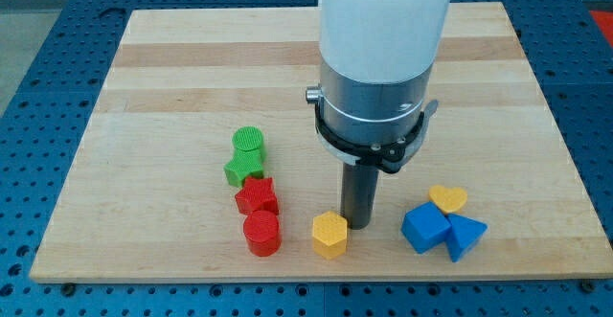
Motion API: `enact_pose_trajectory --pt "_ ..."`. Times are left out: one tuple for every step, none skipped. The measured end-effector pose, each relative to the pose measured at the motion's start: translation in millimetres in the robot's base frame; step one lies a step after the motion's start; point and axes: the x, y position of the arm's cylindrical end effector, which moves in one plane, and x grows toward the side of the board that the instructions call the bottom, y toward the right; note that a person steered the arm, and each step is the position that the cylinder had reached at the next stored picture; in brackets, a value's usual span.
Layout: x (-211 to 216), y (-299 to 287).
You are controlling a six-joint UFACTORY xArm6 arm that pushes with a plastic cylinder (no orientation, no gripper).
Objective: Push the yellow hexagon slightly left
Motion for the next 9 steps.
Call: enact_pose_trajectory --pt "2.9 0.1" --pt "10.4 -0.1" --pt "13.1 -0.1" --pt "13.1 -3.6" --pt "13.1 7.1" --pt "13.4 29.0" --pt "20.5 31.5" --pt "38.4 31.5" --pt "51.7 27.9"
